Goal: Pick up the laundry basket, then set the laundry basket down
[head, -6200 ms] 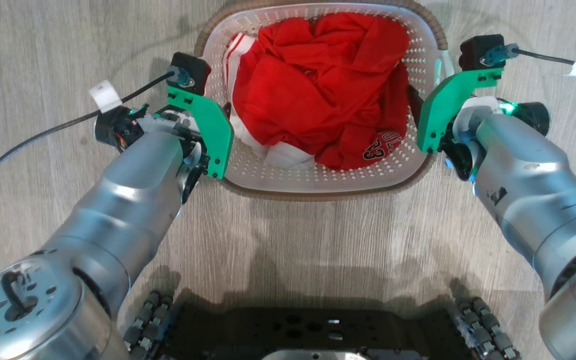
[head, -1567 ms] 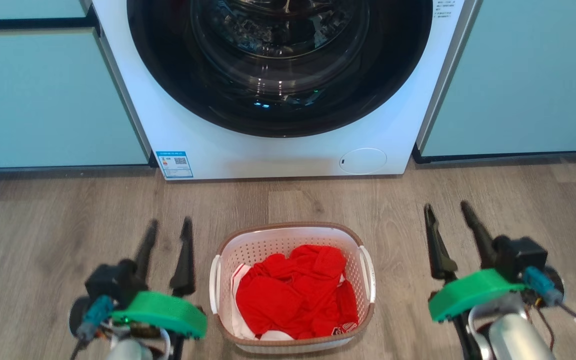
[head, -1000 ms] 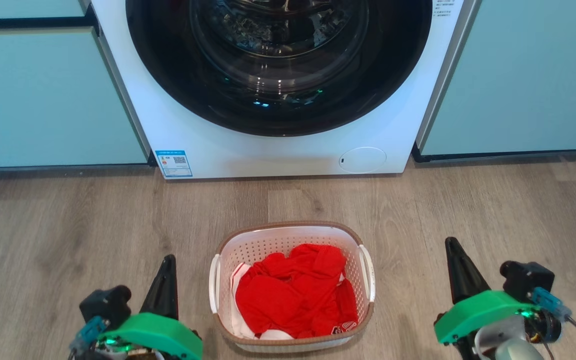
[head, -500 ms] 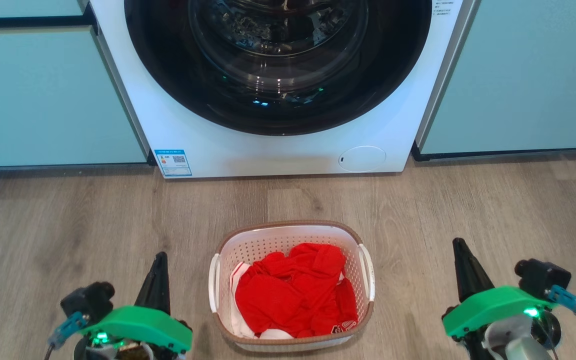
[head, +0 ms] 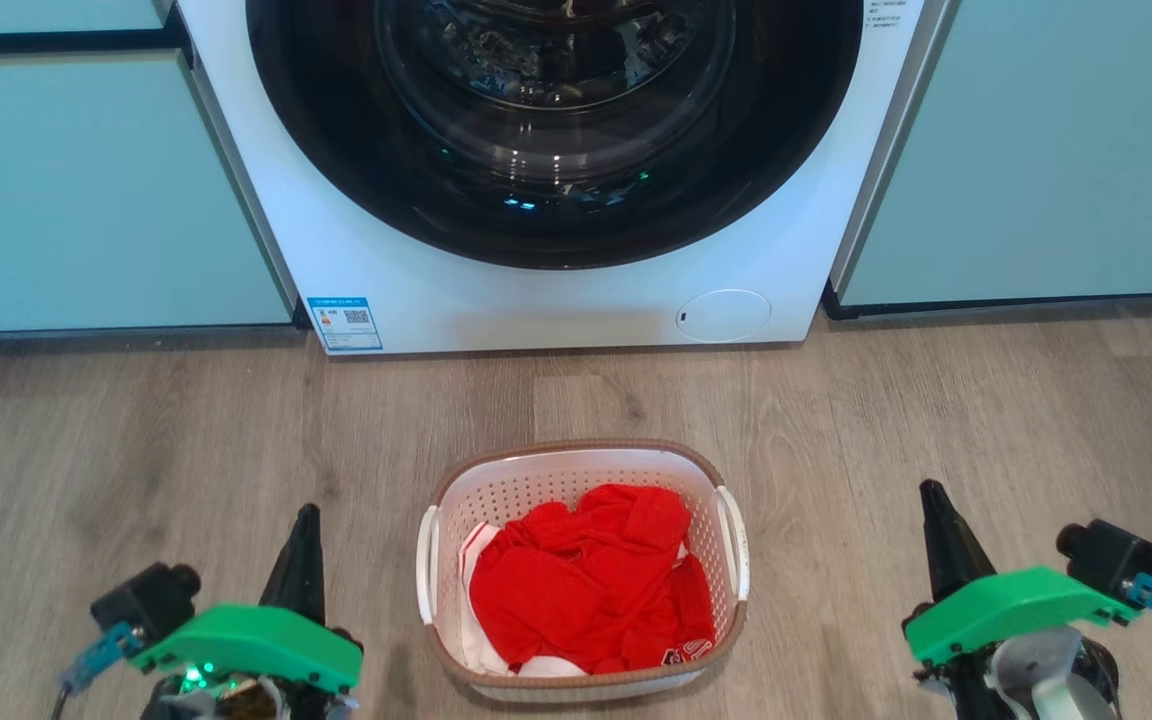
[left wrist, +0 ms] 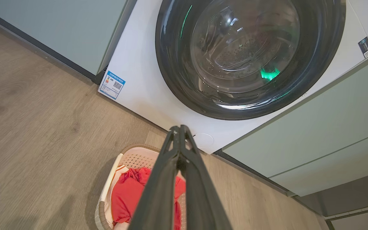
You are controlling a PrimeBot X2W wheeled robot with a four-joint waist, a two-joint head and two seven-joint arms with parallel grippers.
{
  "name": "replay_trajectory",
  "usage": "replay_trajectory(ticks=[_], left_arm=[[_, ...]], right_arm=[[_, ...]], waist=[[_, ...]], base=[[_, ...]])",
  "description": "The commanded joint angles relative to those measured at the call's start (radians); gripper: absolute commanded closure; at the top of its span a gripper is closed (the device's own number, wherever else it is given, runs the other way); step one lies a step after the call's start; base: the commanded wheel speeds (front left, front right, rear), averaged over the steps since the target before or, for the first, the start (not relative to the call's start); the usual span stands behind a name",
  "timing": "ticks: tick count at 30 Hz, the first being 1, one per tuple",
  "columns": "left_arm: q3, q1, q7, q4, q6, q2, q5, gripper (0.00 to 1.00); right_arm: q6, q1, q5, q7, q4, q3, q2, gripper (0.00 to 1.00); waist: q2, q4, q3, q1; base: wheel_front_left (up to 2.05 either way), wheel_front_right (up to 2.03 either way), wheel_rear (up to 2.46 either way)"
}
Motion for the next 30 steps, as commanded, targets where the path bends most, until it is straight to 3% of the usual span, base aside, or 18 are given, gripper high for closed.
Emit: replay_trajectory(ticks=[1, 30], left_arm=[[0.026, -0.066, 0.006, -0.03, -0.008, 0.011, -0.026, 1.0], [0.101, -0.099, 0.091, -0.015, -0.041, 0.014, -0.341, 1.0]], right_arm=[[0.0, -0.061, 0.03, 0.006, -0.027, -0.006, -0.015, 1.0], [0.001, -0.077, 0.361, 0.088, -0.021, -0.061, -0.017, 1.0]], waist=[[0.0, 0.0, 0.0, -0.0001], [0.0, -0.004, 0.007, -0.0001]], base=[[0.0, 0.0, 0.0], [0.0, 0.0, 0.0]])
